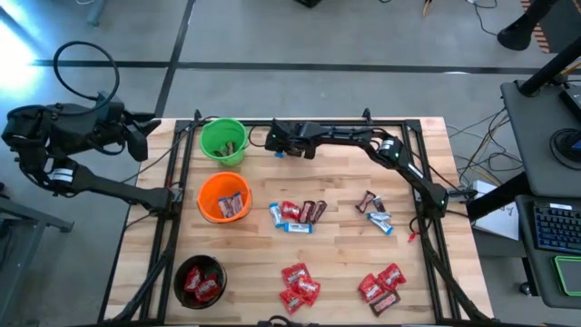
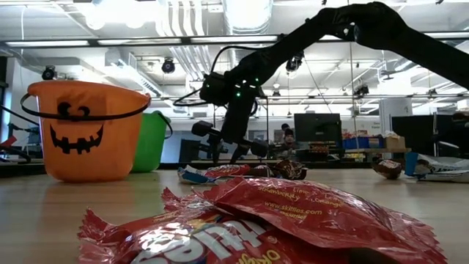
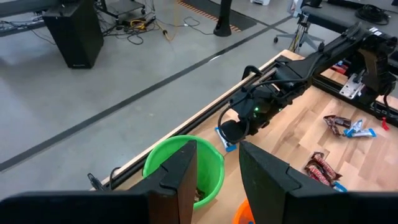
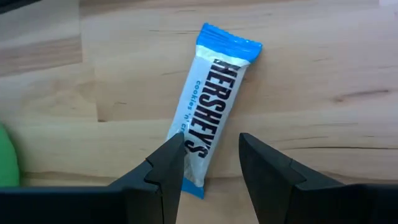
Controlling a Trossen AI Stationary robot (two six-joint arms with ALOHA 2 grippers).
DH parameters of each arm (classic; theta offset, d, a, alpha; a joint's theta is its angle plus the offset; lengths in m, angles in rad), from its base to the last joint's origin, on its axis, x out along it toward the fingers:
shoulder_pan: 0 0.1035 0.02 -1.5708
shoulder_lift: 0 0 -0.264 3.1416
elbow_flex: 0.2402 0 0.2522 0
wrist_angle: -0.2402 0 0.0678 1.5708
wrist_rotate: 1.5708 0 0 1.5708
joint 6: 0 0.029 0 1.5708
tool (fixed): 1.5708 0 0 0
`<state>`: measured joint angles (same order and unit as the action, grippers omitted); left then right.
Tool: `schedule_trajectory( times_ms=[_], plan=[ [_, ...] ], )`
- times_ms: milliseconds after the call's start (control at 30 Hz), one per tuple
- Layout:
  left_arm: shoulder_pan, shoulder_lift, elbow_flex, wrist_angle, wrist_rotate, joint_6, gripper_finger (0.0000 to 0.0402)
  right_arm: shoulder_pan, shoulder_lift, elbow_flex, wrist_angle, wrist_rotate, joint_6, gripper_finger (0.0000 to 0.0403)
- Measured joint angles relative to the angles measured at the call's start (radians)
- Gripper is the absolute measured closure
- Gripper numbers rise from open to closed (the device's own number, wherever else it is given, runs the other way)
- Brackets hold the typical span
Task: Organize candy in baskets
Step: Put the white chocolate into the orange bucket
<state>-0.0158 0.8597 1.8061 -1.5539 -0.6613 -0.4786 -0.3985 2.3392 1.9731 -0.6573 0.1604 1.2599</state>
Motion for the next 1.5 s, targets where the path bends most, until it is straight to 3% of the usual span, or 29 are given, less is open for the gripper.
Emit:
schedule_trajectory(
  times_ms=[267,567,867,1233,1500],
  plan=[
    [0.000,0.000,0.000,0.008,0.000,0.026,0.0299,0.005,0.000,-0.004,0.010,0.000,0.000,0.0268],
    [0.000,0.000,0.000,0.007,0.000,0.026,0.0299,0.006,-0.002,-0.015,-0.008,-0.036,-0.005,0.0348],
    [0.000,0.000,0.000,0.007,0.000,0.026,0.0299,0.006,-0.005,-0.016,-0.080,-0.108,-0.072,0.0391],
    [0.000,0.000,0.000,0.006,0.000,0.026,0.0299,0.026,-0.010,-0.017,-0.156,-0.213,-0.134,0.0394],
    [0.000,0.000,0.000,0.006,0.000,0.026,0.0299,0.065,-0.051,-0.023,-0.160,-0.222,-0.159,0.0394]
  ],
)
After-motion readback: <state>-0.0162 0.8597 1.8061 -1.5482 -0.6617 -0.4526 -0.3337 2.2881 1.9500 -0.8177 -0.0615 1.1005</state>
